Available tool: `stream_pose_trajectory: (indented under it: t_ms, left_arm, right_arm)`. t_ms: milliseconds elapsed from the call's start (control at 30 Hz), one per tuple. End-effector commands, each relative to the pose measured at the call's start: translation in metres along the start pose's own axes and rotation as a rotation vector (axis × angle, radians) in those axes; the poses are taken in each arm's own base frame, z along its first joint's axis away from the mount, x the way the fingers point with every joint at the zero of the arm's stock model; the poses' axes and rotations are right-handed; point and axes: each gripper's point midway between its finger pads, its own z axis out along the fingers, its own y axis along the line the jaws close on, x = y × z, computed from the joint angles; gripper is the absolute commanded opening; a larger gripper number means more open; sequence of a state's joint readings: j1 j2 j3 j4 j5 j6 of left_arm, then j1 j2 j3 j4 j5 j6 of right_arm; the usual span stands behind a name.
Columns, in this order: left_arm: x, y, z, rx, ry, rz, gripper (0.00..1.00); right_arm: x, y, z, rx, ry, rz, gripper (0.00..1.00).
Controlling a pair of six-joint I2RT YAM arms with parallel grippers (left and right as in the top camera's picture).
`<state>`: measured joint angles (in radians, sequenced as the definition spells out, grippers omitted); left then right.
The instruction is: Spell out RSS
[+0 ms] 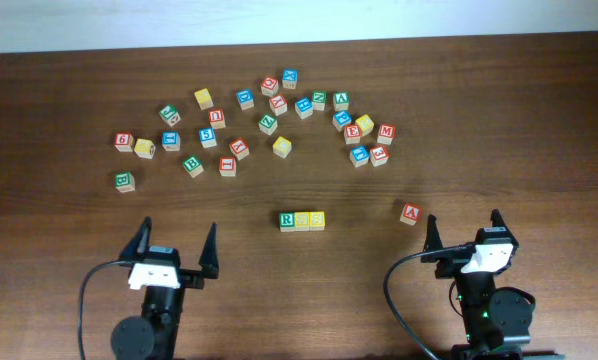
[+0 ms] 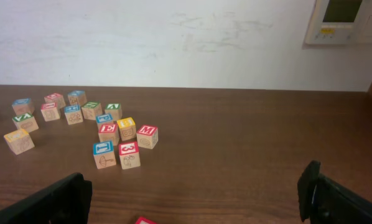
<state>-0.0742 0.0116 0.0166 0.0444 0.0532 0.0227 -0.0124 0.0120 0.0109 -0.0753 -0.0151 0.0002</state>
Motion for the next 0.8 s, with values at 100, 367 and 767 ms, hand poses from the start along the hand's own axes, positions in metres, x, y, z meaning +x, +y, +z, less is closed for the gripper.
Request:
stream_pose_trajectory:
  t_ms: [100,367,767]
  left_arm:
    - [0.035,0.031,-0.005,-0.146,0.138,0.065,0.99]
    - [0.033,0.046,-0.007,-0.244,0.119,-0.082,0.99]
    - [0.034,0.04,-0.006,-0.203,0.133,0.016,0.99]
  right_arm:
    - [0.002,-0.002,0.0,0.01,0.003,0.008,0.98]
    - [0.002,-0.002,0.0,0.01,0.003,0.008,0.98]
    - [0.002,-0.002,0.0,0.01,0.003,0.008,0.98]
